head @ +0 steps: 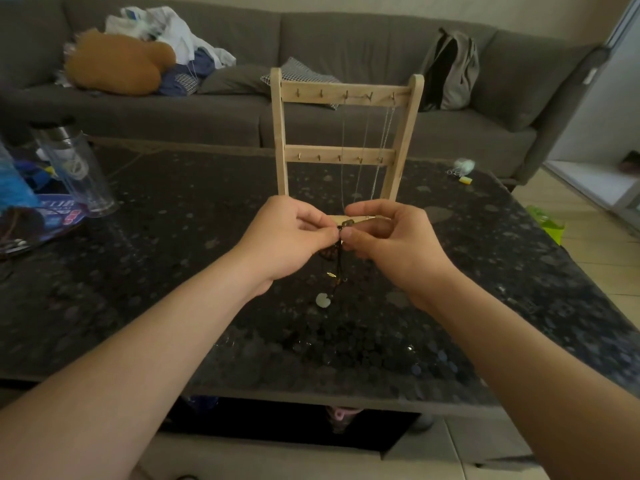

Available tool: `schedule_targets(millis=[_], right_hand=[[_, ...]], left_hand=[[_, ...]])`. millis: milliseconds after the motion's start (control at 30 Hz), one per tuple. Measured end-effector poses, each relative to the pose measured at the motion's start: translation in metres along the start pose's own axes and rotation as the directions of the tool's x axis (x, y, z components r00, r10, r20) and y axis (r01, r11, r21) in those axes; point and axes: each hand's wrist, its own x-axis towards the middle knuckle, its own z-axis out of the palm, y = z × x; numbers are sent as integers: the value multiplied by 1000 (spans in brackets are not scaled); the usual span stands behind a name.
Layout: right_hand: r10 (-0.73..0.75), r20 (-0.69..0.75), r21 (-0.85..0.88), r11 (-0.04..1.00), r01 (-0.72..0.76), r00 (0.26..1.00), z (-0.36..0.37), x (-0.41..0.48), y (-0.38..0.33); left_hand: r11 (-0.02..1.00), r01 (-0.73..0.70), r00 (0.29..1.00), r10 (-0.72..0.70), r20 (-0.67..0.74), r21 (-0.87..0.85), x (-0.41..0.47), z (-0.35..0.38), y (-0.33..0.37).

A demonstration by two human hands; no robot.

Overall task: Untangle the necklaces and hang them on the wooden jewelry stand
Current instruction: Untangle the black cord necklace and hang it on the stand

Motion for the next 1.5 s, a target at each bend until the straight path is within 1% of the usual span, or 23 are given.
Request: schedule_targets(millis=[167, 233, 300, 367, 433, 533, 567, 600, 633, 667, 733, 767, 833, 900, 1000, 1133, 1267, 1400, 1500], right_hand=[[33, 64, -129, 991, -24, 997, 4, 1, 1], [20, 100, -227, 974, 3, 995, 4, 0, 2], [-21, 141, -342, 937, 68, 990, 3, -1, 3], [-77, 188, -501, 850, 163, 979, 3, -3, 3], [-113, 247, -654, 714, 251, 962, 4, -4, 3], [-126, 334, -796, 492, 352, 934, 4, -4, 4], [-132, 348, -817, 444, 369, 928, 5, -4, 5], [-139, 343, -816, 446, 368, 929, 5, -3, 5], [-141, 314, -796, 500, 342, 939, 5, -2, 4], [-139, 265, -753, 588, 295, 954, 5, -1, 2], [-89, 176, -616, 767, 180, 980, 3, 1, 1], [-54, 155, -550, 825, 132, 986, 1, 1, 0], [2, 133, -446, 893, 58, 991, -3, 0, -1], [49, 122, -349, 937, -4, 991, -5, -1, -1], [92, 105, -240, 969, -64, 990, -4, -1, 1], [135, 62, -130, 983, -126, 989, -3, -1, 1], [167, 32, -94, 982, -164, 985, -2, -2, 1], [200, 2, -62, 978, -200, 980, -3, -1, 1], [307, 14, 45, 951, -307, 952, -2, 1, 1]], left_hand=[[999, 46, 999, -46, -3, 14, 1, 2, 2], [997, 74, 997, -75, 9, 32, 2, 1, 2], [994, 95, 995, -96, 21, 60, 4, 0, 1], [989, 102, 993, -108, 50, 111, 5, 0, -1], [981, 96, 987, -115, 110, 166, 4, 0, -2], [978, 97, 970, -135, 202, 186, 3, -3, 0], [979, 109, 964, -147, 223, 173, 3, -5, 1], [980, 124, 958, -158, 237, 154, 2, -6, 2], [982, 136, 954, -165, 248, 131, 2, -8, 3], [984, 147, 953, -168, 251, 103, 2, -9, 3], [988, 146, 963, -155, 222, 57, 2, -11, 2], [990, 133, 971, -139, 196, 46, 2, -12, 1], [995, 90, 983, -95, 154, 38, 3, -12, 0], [998, 44, 990, -49, 134, 35, 3, -12, -2], [995, -35, 994, 25, 108, 88, 3, -11, -3], [977, -123, 991, 111, 78, 174, 5, -10, -3], [939, -193, 981, 182, 66, 286, 4, -8, -5], [919, -260, 965, 257, 50, 295, 4, -6, -6], [909, -319, 945, 325, 24, 268, 4, -3, -6]])
